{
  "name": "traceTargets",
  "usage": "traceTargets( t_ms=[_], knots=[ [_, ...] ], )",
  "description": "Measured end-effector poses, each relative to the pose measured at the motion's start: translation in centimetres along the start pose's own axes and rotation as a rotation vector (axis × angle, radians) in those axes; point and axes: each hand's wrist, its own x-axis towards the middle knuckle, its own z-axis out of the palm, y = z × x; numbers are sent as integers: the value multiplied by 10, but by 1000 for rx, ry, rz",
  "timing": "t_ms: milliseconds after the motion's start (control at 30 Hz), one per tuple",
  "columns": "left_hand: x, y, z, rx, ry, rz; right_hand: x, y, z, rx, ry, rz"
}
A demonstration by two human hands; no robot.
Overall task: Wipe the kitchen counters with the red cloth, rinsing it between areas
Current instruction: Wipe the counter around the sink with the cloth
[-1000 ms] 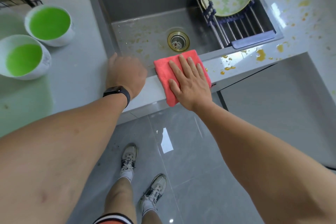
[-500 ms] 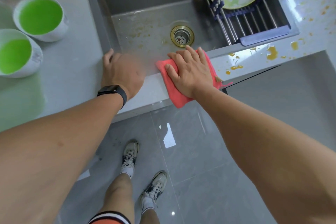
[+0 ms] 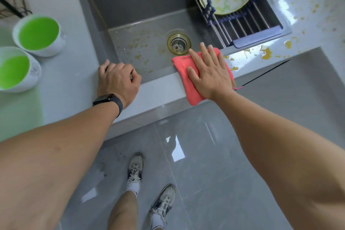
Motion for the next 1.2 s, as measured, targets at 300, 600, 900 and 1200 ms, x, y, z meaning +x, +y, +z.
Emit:
traceTargets(
  t_ms=[300,600,900,1200],
  knots=[
    [1,2,-2,0,-32,-7,-5,-99,11,131,-9,228],
    [1,1,-5,-19,-45,-20,-5,-8,0,-12,-32,-112],
    [1,1,-2,-14,-22,-4,11,41,-17,1,-48,51],
    [1,1,-2,-11,-18,-13,-5,-42,3,-1,-53,-48]
  ],
)
